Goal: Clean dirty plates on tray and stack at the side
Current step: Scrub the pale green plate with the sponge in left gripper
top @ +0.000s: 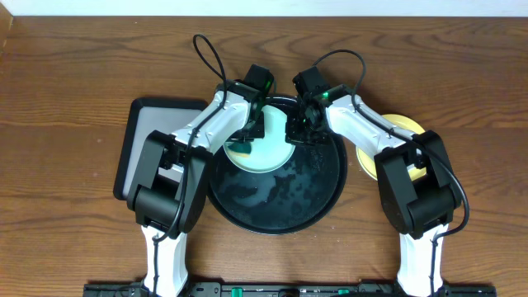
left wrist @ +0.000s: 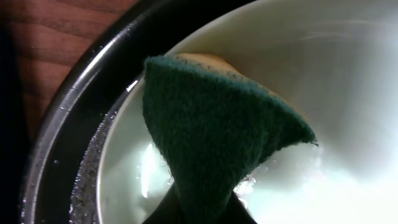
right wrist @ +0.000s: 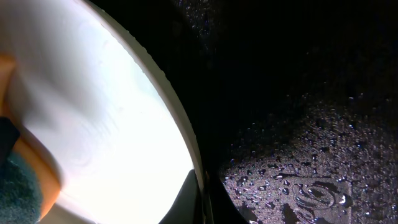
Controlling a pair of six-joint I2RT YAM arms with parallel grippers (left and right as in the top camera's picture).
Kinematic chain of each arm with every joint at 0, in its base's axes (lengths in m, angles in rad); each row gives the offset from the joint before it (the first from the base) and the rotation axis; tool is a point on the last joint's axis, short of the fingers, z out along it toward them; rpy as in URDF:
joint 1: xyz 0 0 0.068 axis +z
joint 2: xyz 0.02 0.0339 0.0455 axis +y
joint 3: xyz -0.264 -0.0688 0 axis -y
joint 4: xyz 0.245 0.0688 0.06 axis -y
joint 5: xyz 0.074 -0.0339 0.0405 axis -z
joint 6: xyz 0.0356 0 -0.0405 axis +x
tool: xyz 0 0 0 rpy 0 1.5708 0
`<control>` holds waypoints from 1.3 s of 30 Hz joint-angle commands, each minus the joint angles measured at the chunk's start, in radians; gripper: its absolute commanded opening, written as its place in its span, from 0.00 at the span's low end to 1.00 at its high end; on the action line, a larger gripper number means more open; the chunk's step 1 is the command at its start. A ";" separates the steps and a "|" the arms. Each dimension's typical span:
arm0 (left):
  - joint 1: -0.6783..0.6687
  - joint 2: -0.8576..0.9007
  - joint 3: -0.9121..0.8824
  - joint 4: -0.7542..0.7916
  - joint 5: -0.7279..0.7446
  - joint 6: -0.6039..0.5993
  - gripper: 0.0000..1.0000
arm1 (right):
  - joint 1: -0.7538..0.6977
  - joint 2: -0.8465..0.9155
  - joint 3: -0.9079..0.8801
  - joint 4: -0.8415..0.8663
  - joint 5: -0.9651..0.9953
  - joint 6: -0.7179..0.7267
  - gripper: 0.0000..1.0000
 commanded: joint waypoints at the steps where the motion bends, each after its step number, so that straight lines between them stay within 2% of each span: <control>1: 0.000 -0.015 0.002 0.007 0.091 -0.019 0.08 | 0.017 0.004 -0.021 -0.006 -0.001 -0.006 0.01; 5: -0.025 -0.015 0.002 0.038 0.410 0.151 0.07 | 0.017 0.004 -0.021 -0.006 -0.001 -0.006 0.01; 7: -0.034 -0.015 0.002 0.046 0.429 0.168 0.08 | 0.017 0.004 -0.021 -0.006 -0.001 -0.006 0.01; 10: -0.034 -0.015 0.002 0.087 0.298 0.153 0.07 | 0.017 0.004 -0.021 -0.006 -0.001 -0.006 0.01; 15: -0.034 -0.015 0.002 0.104 -0.115 -0.076 0.07 | 0.017 0.004 -0.021 -0.007 -0.001 -0.006 0.01; 16: -0.034 -0.015 0.002 0.103 -0.164 -0.100 0.07 | 0.017 0.004 -0.021 -0.007 -0.001 -0.006 0.01; 19: -0.037 -0.015 0.002 0.079 -0.161 -0.104 0.08 | 0.018 0.004 -0.021 -0.007 -0.001 -0.006 0.01; 22: -0.043 -0.015 0.002 0.007 -0.004 -0.075 0.07 | 0.020 0.004 -0.021 -0.005 0.000 -0.006 0.01; 23: -0.045 -0.015 0.002 -0.031 0.138 -0.011 0.07 | 0.022 0.004 -0.021 -0.005 0.001 -0.006 0.01; 26: -0.054 -0.015 0.002 -0.093 0.422 0.159 0.07 | 0.024 0.004 -0.021 -0.005 0.004 -0.006 0.01; 28: -0.058 -0.015 0.002 -0.097 0.491 0.190 0.07 | 0.024 0.004 -0.021 -0.002 0.003 -0.006 0.01; 30: -0.060 -0.015 0.002 -0.075 0.494 0.190 0.07 | 0.024 0.004 -0.021 -0.001 0.004 -0.006 0.01; 34: -0.057 -0.015 0.002 0.059 0.407 0.186 0.07 | 0.024 0.004 -0.021 -0.002 0.004 -0.006 0.01; 36: -0.056 -0.015 0.002 0.117 0.249 0.128 0.07 | 0.024 0.004 -0.021 -0.002 0.004 -0.006 0.01; 39: -0.056 -0.015 0.002 0.129 -0.064 0.026 0.07 | 0.024 0.004 -0.021 -0.002 0.004 -0.006 0.01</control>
